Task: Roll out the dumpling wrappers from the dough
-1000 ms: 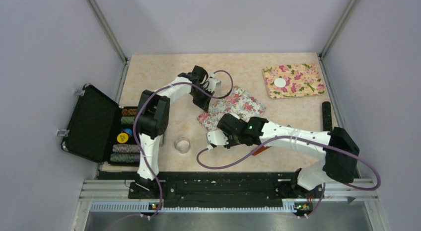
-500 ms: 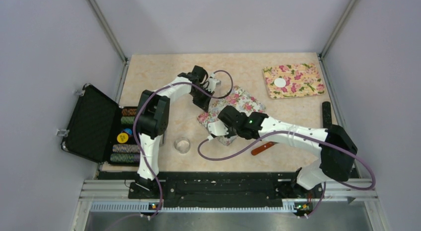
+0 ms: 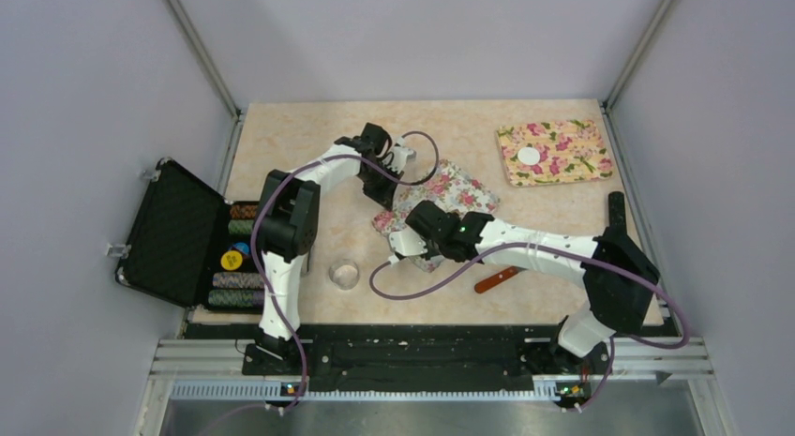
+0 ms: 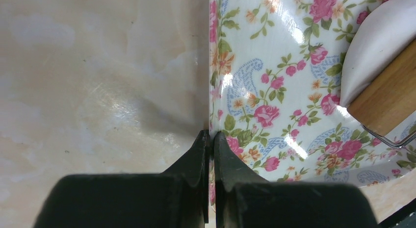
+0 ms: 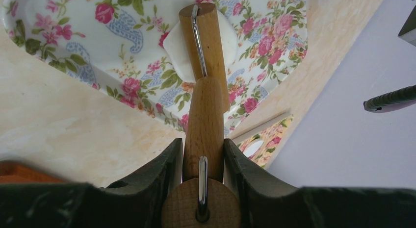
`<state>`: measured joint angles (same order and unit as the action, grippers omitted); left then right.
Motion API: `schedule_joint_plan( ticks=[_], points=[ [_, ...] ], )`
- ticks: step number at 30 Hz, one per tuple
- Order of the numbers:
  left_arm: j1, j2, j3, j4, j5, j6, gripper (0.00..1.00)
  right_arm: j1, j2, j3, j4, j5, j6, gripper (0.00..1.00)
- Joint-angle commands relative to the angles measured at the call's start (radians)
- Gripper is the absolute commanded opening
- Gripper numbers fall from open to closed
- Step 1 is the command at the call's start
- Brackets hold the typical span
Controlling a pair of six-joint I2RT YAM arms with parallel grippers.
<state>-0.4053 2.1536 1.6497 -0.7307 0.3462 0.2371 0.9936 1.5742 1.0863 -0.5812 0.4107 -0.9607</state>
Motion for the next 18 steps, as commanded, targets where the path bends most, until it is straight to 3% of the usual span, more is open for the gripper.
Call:
schedule_joint_plan(
  ticks=[1, 18],
  points=[
    [0.006, 0.027, 0.004, 0.004, -0.051, 0.021, 0.0, -0.038, 0.093, -0.073, -0.034, -0.104, 0.044, 0.0],
    [0.006, 0.026, 0.004, 0.004, -0.052, 0.021, 0.0, -0.08, 0.189, -0.093, 0.038, -0.15, 0.053, 0.0]
  ],
)
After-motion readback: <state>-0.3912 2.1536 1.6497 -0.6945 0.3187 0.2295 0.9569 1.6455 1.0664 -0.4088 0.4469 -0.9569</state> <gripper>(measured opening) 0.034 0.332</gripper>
